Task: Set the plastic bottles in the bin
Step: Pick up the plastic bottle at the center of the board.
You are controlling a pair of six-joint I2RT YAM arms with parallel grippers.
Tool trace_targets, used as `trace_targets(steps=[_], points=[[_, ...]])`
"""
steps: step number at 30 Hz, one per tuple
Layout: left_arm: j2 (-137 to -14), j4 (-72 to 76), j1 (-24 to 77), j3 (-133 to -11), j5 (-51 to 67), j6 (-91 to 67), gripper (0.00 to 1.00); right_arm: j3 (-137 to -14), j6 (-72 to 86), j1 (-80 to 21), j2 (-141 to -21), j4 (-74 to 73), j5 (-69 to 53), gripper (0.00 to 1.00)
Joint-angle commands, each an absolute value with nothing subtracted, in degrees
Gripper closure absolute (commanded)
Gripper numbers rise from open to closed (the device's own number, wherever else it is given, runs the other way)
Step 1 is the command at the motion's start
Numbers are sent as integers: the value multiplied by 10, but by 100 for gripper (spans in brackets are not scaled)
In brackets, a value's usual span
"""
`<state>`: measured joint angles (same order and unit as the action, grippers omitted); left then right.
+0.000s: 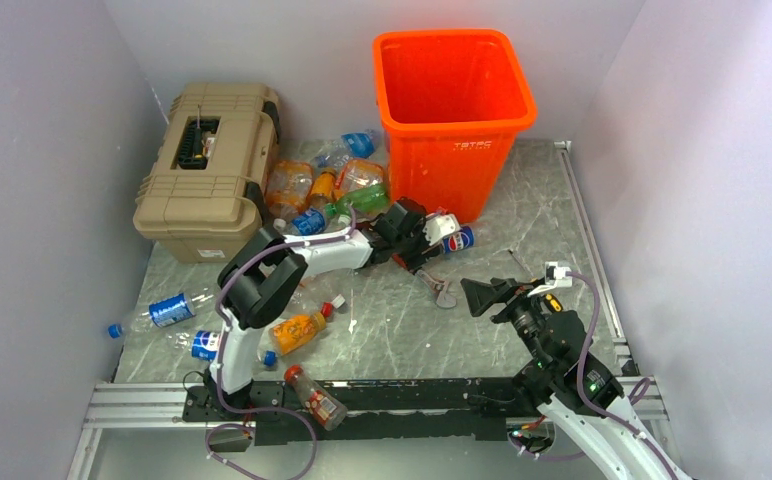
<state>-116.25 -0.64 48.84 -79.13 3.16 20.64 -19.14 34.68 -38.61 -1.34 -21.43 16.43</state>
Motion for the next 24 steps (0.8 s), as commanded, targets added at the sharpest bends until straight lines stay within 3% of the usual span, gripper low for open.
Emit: trace_targets(steps=[1, 5, 14, 24], points=[[-1178, -13, 490, -814, 28, 204, 27, -210, 339, -388, -13, -207, 159, 4], [-1190, -31, 489, -825, 20, 206, 29, -212, 339, -388, -16, -207, 159, 4], [-1190, -33, 490, -820, 26, 203, 42, -213, 340, -388, -17, -208, 163, 4], [-1119, -4, 498, -778, 28, 210, 76, -230, 347, -387, -18, -218, 168, 4]])
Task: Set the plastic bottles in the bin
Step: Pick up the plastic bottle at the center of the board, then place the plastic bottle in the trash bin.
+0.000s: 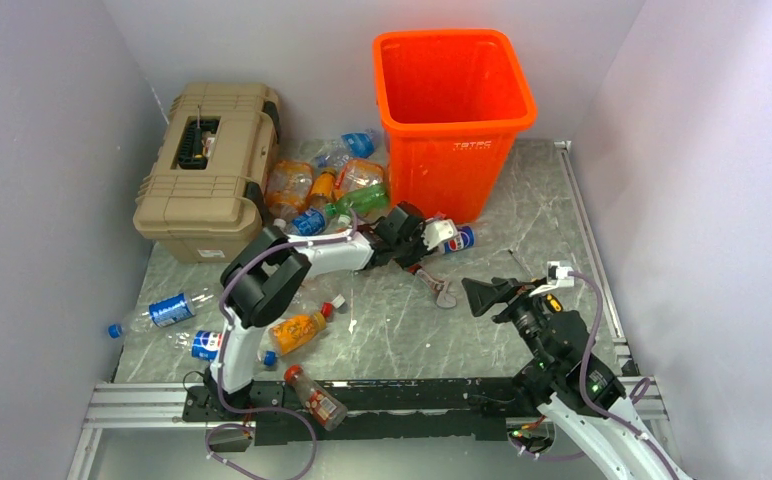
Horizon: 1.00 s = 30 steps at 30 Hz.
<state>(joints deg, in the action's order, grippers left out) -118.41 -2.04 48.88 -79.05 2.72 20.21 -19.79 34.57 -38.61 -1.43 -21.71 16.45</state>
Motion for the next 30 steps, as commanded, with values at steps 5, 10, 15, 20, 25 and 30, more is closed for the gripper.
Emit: trace_targets(steps=[5, 10, 15, 20, 25, 30], points=[[-1062, -10, 511, -759, 23, 221, 92, -260, 347, -388, -20, -227, 167, 4], [-969, -62, 536, -735, 13, 196, 100, -310, 325, -388, -40, -225, 145, 3], [-856, -79, 560, -669, -22, 105, 100, -374, 265, -388, -75, -194, 62, 1], [-721, -8, 578, -558, -61, -20, 100, -451, 233, -387, -132, -176, -26, 1], [-575, 79, 584, -444, -53, -112, 100, -466, 237, -388, -144, -158, -32, 1], [-462, 189, 584, -346, -2, -174, 100, -427, 272, -388, -150, -90, -58, 1]])
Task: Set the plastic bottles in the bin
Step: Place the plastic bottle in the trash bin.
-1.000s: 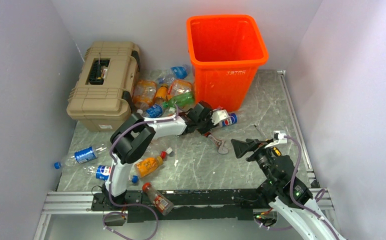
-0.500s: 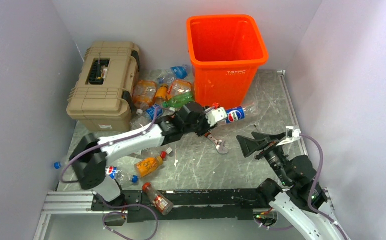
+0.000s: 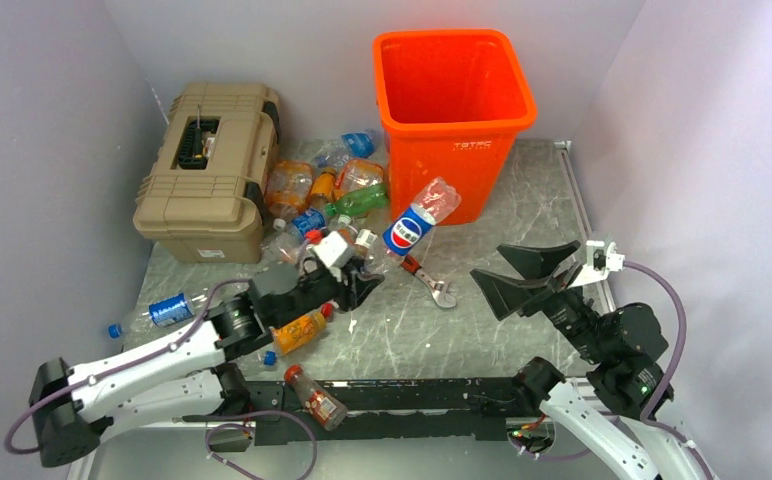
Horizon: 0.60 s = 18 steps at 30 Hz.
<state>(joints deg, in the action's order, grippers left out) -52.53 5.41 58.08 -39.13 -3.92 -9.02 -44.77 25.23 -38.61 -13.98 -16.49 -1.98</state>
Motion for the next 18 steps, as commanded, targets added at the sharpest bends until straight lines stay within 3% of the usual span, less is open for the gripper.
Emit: trace_targets(steps=[1, 18], points=[[-450, 204, 584, -334, 13, -187, 100, -420, 281, -388, -158, -74, -71, 1], [-408, 268, 584, -289, 53, -250, 100, -452, 356, -389, -403, 188, -226, 1]])
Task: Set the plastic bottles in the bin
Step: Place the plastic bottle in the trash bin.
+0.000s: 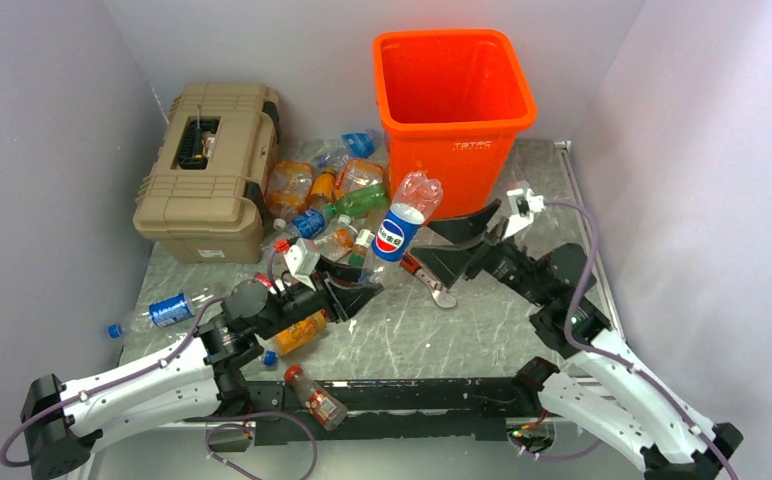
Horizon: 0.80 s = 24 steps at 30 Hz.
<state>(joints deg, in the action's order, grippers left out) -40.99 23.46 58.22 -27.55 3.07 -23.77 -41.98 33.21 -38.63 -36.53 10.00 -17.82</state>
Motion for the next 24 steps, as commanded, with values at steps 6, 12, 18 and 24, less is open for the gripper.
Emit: trace_targets(steps=[6, 12, 18, 24], points=[[-404, 268, 584, -288, 55, -246, 100, -455, 387, -390, -442, 236, -230, 1], [-416, 247, 584, -303, 62, -239, 100, -458, 427, -390, -483, 291, -247, 4], [-416, 246, 584, -307, 67, -239, 100, -449, 460, -391, -509, 334, -266, 22], [-415, 249, 585, -304, 66, -241, 100, -440, 470, -391, -510, 341, -262, 40]])
